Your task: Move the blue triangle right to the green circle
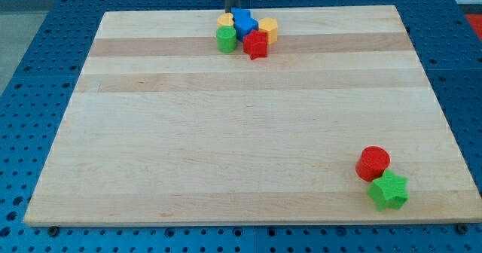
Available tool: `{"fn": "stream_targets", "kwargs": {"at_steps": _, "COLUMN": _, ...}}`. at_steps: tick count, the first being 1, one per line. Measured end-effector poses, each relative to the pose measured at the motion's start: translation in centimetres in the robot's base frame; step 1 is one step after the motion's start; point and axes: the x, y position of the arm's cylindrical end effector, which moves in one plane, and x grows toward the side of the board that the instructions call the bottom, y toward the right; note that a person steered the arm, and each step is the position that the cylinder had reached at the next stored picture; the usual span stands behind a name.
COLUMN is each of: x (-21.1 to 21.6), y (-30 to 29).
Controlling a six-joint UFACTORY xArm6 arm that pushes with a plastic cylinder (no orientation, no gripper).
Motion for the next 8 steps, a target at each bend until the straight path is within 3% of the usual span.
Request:
{"fn": "stream_targets", "kwargs": {"at_steps": 2, "x": 2.5, "y": 0.1}}
{"fn": "stream_targets", "kwargs": {"at_steps": 6, "x": 13.3, "y": 0.2}}
{"fn": "stream_targets", "kwargs": {"at_steps": 7, "x": 10.2, "y": 0.5}}
{"fn": "stream_targets", "kwargs": {"at_steps": 8, "x": 4.2, "y": 1.1}}
